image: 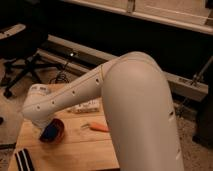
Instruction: Drag the pepper across the table
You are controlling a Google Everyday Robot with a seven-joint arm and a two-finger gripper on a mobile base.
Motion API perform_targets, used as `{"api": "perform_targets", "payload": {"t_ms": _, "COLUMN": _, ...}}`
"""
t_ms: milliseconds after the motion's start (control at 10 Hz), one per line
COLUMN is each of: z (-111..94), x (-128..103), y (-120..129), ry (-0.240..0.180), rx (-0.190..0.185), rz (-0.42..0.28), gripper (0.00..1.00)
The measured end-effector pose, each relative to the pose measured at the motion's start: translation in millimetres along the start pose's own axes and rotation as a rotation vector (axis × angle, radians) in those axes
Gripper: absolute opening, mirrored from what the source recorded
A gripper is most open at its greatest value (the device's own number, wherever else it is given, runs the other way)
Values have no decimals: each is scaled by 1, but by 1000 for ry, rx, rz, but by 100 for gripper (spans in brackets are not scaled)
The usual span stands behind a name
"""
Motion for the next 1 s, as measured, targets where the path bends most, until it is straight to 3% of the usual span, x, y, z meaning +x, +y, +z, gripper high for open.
{"api": "perform_targets", "payload": {"t_ms": 1000, "z": -2, "x": 0, "y": -1, "ry": 2, "rx": 8, "rz": -5, "gripper": 80}}
